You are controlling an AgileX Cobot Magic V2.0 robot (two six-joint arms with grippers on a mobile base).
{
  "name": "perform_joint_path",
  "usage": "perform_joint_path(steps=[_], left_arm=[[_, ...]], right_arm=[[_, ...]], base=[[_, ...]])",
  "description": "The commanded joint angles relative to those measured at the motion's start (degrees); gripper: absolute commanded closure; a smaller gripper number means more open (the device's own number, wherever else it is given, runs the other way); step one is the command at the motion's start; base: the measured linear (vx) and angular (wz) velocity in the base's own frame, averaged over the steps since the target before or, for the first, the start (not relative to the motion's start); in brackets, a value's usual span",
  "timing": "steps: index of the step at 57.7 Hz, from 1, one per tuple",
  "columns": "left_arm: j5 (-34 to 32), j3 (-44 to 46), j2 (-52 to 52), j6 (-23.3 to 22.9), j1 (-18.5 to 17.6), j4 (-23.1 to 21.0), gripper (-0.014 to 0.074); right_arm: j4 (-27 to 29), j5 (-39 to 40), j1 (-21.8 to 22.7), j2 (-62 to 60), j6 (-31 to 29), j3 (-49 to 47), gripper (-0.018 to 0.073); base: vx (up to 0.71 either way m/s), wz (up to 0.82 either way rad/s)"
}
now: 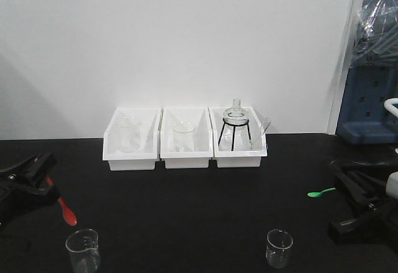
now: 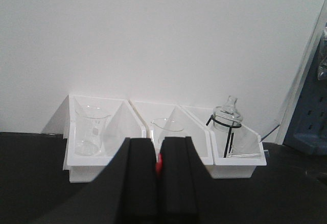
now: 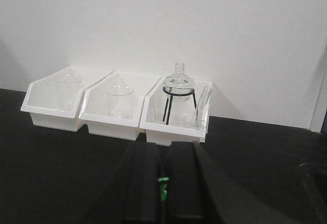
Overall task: Sort red and green spoons into left cabinet
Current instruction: 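Hold both spoons raised clear of the beakers, then drive away from the bench holding both spoons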
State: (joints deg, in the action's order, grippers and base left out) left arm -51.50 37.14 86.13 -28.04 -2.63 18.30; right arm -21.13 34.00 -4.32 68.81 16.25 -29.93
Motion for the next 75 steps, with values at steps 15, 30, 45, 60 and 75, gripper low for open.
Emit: perform_joint_path(steps=[15,30,45,60,75], left_arm=[[-4.6,1.4,-2.0,-0.3,-0.2,-1.0,0.0603],[-4.6,1.4,-2.0,-0.3,-0.2,-1.0,0.0603],[-4.6,1.4,-2.0,-0.3,-0.2,-1.0,0.0603],[-4.6,1.4,-2.0,-0.3,-0.2,-1.0,0.0603],[-4.6,1.4,-2.0,-0.3,-0.2,-1.0,0.0603]], right_arm=[[0.5,3.9,0.2,-1.4,-0.2,-1.4,0.0568],[0.5,3.9,0.2,-1.4,-0.2,-1.4,0.0568],[0.5,3.9,0.2,-1.4,-0.2,-1.4,0.0568],[0.5,3.9,0.2,-1.4,-0.2,-1.4,0.0568],[0.5,3.9,0.2,-1.4,-0.2,-1.4,0.0568]], base=[[-0.05,0.00],[-0.16,0.01],[-0.25,0.01],[-0.26,0.05],[-0.25,0.08]])
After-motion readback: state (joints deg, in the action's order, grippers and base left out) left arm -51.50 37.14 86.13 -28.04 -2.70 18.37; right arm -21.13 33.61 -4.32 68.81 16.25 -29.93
